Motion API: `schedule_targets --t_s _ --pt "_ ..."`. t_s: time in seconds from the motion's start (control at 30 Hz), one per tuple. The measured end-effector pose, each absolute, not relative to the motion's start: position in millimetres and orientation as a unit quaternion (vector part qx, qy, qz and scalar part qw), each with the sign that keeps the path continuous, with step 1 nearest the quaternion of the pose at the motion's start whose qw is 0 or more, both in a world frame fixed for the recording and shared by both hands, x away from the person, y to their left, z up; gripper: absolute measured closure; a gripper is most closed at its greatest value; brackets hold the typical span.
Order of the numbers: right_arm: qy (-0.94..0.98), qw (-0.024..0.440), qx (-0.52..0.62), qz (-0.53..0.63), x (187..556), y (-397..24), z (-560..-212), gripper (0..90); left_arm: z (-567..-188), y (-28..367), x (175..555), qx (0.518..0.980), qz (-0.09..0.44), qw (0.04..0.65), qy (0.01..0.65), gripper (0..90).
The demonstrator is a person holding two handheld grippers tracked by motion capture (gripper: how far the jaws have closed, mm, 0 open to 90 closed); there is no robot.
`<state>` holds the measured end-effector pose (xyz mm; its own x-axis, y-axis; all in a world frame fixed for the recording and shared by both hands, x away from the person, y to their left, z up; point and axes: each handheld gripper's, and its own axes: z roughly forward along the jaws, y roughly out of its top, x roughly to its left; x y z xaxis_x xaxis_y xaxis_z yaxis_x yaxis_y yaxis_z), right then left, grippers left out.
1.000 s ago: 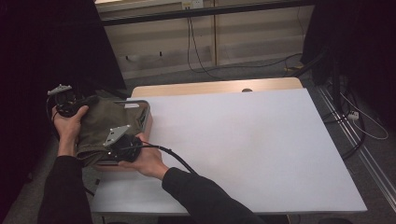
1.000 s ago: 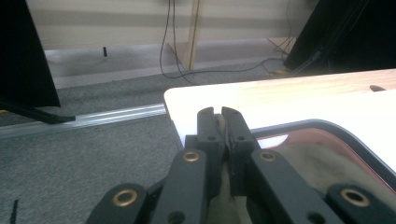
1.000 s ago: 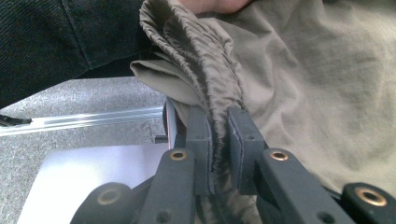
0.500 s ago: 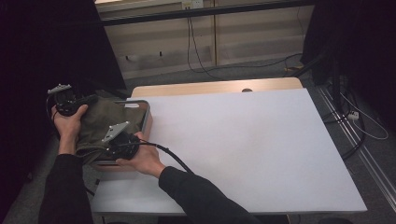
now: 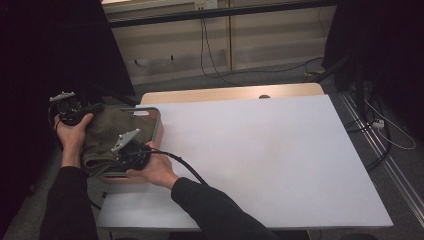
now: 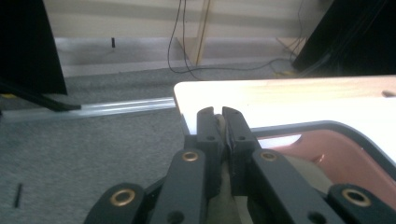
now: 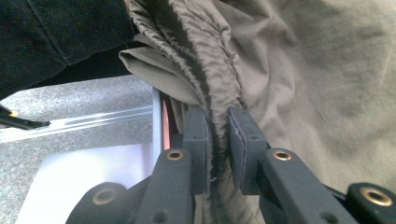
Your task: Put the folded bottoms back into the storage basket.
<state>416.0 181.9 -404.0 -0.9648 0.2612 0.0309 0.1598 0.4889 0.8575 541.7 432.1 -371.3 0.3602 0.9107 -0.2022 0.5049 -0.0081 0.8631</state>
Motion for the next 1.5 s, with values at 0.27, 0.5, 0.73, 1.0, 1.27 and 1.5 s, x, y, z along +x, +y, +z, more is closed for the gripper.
schedule_targets --t_s 0.27,0.5,0.73,1.0,1.27,1.5 --pt "0.862 0.055 0.116 0.490 415.6 176.9 -399.2 77.3 -376.4 429.5 541.0 0.681 0.216 0.460 0.527 86.7" --pt "0.861 0.047 0.122 0.492 415.8 171.8 -400.5 70.4 -378.6 426.6 537.7 0.684 0.218 0.456 0.526 81.8" --pt "0.849 0.042 0.144 0.507 418.4 155.0 -401.5 52.5 -379.8 434.8 530.4 0.681 0.229 0.456 0.525 66.7" --pt "0.837 0.050 0.162 0.520 418.8 135.5 -398.9 42.0 -377.9 448.5 516.2 0.665 0.236 0.459 0.539 48.7" --pt "0.833 0.059 0.170 0.523 411.5 120.4 -400.9 40.5 -380.8 444.1 506.2 0.689 0.212 0.457 0.521 88.0" --pt "0.826 0.058 0.177 0.532 407.8 108.8 -402.1 39.1 -389.5 425.5 515.8 0.702 0.220 0.440 0.514 88.3"
